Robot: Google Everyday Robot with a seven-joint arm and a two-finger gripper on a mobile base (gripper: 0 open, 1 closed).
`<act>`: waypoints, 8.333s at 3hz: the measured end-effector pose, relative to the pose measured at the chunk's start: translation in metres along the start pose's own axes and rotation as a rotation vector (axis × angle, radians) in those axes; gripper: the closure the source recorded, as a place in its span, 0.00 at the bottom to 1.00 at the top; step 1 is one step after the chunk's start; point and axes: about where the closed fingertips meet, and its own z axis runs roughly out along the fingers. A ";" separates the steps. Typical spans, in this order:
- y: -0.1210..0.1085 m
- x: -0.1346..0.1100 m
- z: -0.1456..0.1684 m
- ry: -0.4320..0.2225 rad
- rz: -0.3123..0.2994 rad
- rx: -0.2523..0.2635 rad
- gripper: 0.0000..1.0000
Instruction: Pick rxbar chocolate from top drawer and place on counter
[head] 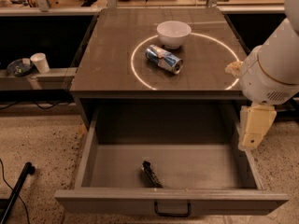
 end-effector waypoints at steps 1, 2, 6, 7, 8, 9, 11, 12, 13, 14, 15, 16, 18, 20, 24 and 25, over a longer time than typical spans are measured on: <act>0.001 -0.016 0.021 0.075 -0.210 0.004 0.00; 0.006 -0.030 0.048 0.118 -0.439 0.000 0.00; 0.017 -0.052 0.082 0.165 -0.857 -0.199 0.00; 0.026 -0.064 0.090 0.120 -1.092 -0.252 0.00; 0.025 -0.064 0.089 0.120 -1.132 -0.253 0.00; 0.027 -0.067 0.098 0.082 -1.181 -0.283 0.00; 0.051 -0.087 0.130 0.023 -1.468 -0.167 0.00; 0.048 -0.092 0.134 0.022 -1.493 -0.134 0.00; 0.049 -0.093 0.136 0.017 -1.499 -0.137 0.00; 0.052 -0.101 0.162 -0.054 -1.584 -0.152 0.00; 0.064 -0.114 0.198 -0.106 -1.747 -0.183 0.00; 0.074 -0.119 0.222 -0.130 -1.863 -0.200 0.00; 0.085 -0.114 0.265 -0.178 -1.943 -0.233 0.00; 0.090 -0.113 0.285 -0.206 -1.950 -0.232 0.27; 0.092 -0.111 0.291 -0.303 -1.898 -0.173 0.18; 0.094 -0.116 0.290 -0.336 -1.882 -0.141 0.00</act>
Offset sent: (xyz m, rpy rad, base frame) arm 0.0178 0.0560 -0.0761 -0.3674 -0.0490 0.6432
